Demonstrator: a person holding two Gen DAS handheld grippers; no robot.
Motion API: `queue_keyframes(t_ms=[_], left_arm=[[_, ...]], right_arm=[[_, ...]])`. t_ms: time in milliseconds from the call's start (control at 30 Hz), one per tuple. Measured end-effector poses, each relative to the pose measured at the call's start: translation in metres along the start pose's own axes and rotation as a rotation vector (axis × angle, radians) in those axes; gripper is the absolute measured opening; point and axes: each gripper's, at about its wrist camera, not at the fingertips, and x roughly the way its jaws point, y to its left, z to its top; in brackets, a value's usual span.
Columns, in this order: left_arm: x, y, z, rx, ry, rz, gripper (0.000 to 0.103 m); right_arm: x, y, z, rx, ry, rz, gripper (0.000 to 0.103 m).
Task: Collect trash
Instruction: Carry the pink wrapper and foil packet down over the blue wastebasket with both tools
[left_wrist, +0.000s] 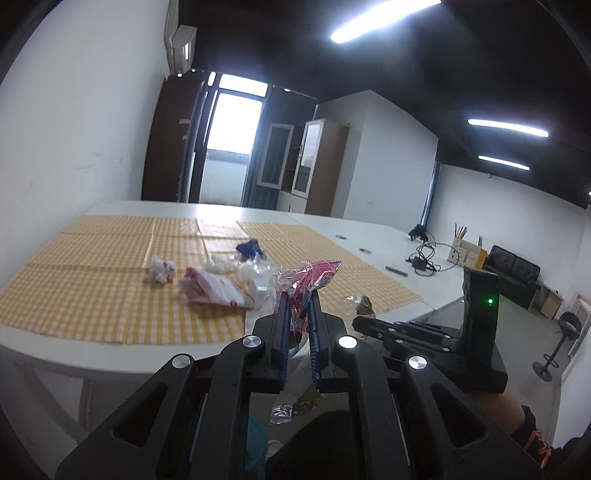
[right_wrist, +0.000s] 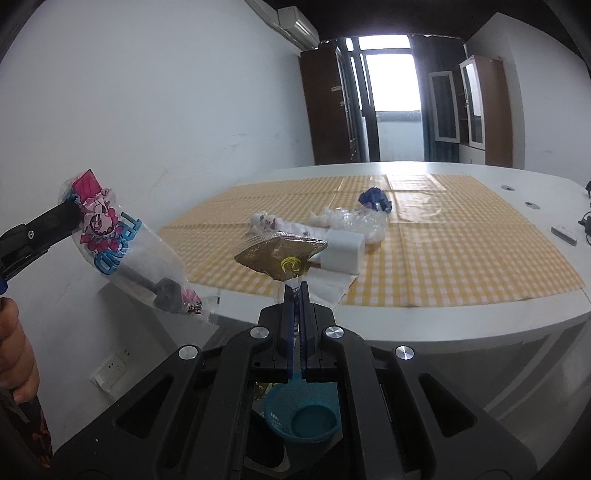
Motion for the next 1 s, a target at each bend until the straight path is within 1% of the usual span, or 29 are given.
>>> queue_keyframes(t_ms=[167, 267, 367, 500, 600, 667, 733, 833, 1000], left_arm=[[0.001, 0.009, -0.033, -0.019, 0.063, 0.013, 0.008], [0.009, 0.013, -0.055, -0.010, 0.104, 0.015, 0.008], [0.020, 0.029, -0.080, -0.046, 0.157, 0.031, 0.008], [0.037, 0.051, -0.105, -0.087, 0.213, 0.046, 0.008], [0.053, 0.066, -0.121, -0.122, 0.241, 0.045, 0.008], [0.065, 0.075, -0.132, -0.136, 0.252, 0.040, 0.008], [0.080, 0.082, -0.146, -0.128, 0.267, 0.062, 0.008], [0.106, 0.093, -0.167, -0.135, 0.303, 0.081, 0.008], [0.147, 0.117, -0.201, -0.201, 0.370, 0.094, 0.008]], right_arm=[[0.013, 0.011, -0.029, -0.009, 0.053, 0.009, 0.002], [0.030, 0.009, -0.048, 0.010, 0.101, -0.010, 0.002], [0.046, 0.010, -0.066, 0.005, 0.133, -0.043, 0.002], [0.063, 0.003, -0.088, 0.084, 0.120, -0.071, 0.002], [0.080, -0.005, -0.105, 0.126, 0.135, -0.081, 0.002], [0.095, -0.010, -0.117, 0.128, 0.152, -0.096, 0.002], [0.109, -0.014, -0.129, 0.135, 0.171, -0.103, 0.002], [0.131, -0.016, -0.145, 0.133, 0.207, -0.115, 0.002], [0.172, -0.022, -0.167, 0.140, 0.288, -0.115, 0.002]])
